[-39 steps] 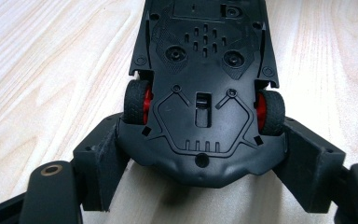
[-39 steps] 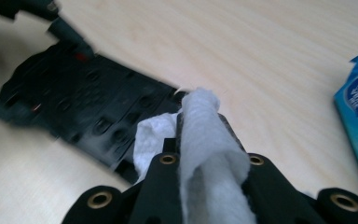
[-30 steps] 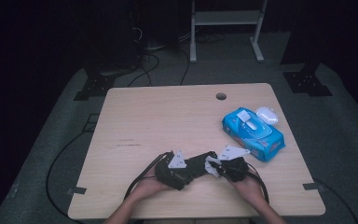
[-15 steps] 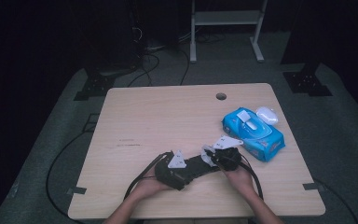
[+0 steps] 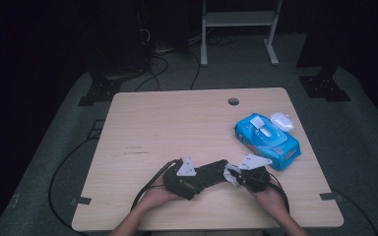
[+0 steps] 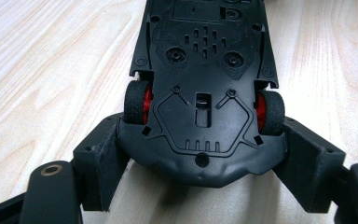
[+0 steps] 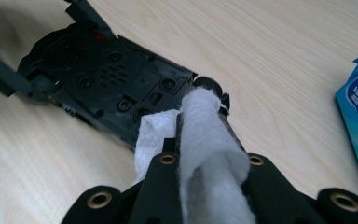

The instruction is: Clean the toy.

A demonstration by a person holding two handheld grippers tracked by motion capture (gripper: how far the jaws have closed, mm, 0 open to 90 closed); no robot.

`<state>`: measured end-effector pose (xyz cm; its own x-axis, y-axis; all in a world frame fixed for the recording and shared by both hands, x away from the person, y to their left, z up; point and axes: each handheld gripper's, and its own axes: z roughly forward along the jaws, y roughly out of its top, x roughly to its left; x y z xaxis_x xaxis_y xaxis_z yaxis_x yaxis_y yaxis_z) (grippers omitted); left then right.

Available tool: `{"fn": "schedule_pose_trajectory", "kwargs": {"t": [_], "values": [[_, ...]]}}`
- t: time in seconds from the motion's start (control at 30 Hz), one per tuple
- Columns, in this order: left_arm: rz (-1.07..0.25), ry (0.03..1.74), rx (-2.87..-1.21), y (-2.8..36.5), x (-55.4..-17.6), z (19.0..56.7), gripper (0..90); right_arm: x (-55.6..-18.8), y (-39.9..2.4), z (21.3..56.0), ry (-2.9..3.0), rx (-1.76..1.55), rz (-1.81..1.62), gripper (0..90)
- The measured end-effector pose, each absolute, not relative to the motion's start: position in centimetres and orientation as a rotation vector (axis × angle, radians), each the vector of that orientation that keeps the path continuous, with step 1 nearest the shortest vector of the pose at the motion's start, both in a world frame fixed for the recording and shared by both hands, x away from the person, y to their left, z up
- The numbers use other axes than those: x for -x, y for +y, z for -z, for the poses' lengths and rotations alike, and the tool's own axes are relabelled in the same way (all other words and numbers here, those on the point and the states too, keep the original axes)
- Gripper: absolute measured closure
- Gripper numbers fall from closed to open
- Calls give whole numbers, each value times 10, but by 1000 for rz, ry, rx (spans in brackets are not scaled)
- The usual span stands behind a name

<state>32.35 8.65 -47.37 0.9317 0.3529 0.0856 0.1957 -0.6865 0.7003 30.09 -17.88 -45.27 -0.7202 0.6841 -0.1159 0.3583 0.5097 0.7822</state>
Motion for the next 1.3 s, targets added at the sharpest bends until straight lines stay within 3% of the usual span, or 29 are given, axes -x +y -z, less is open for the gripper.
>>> {"fn": "schedule_pose_trajectory", "kwargs": {"t": [0.17,0.6,0.9,1.1,1.3], "values": [[-277,390,-2341,86,-324,474,237,-301,-168,453,2361,-857,-1123,838],[-289,389,-2344,85,-323,475,237,-297,-88,460,2501,-686,-1303,839],[-275,395,-2336,85,-325,474,237,-308,-101,458,2452,-759,-1286,837],[-275,389,-2346,87,-325,473,237,-310,-80,454,2505,-655,-1248,835],[-280,391,-2342,87,-324,473,237,-332,-111,453,2390,-822,-1207,835]]}}
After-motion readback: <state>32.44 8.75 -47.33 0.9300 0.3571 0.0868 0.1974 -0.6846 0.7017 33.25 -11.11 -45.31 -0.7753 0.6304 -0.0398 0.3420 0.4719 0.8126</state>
